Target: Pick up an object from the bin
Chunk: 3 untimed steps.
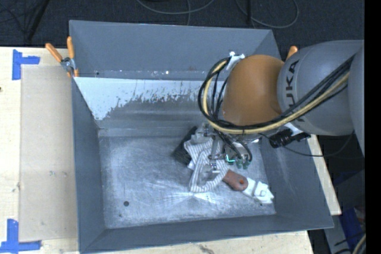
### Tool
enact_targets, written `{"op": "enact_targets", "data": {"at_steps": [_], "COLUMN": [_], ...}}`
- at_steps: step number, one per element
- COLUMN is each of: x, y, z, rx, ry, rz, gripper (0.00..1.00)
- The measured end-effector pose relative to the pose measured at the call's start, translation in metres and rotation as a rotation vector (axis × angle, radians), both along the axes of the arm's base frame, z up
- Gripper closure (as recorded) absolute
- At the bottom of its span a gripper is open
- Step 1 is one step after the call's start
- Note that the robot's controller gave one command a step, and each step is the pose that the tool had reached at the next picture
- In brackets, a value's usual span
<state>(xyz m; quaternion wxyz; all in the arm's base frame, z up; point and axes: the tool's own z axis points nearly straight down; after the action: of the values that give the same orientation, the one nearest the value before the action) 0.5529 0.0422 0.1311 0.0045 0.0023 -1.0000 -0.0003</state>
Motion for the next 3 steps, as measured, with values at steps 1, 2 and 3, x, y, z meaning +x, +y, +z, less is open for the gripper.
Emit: {"op": "enact_targets", "data": {"at_steps": [1,2,3], "x": [0.001,-0.008,-0.013], "y": [0.0,0.005,0.008], "z": [0.002,-0.004,-0.011], "rx": [0.0,-0.001,0.0], "ry": [-0.003,-0.012,-0.012], "rz": [0.0,0.093,0.162], "gripper": [0.0,0.0,0.0]}}
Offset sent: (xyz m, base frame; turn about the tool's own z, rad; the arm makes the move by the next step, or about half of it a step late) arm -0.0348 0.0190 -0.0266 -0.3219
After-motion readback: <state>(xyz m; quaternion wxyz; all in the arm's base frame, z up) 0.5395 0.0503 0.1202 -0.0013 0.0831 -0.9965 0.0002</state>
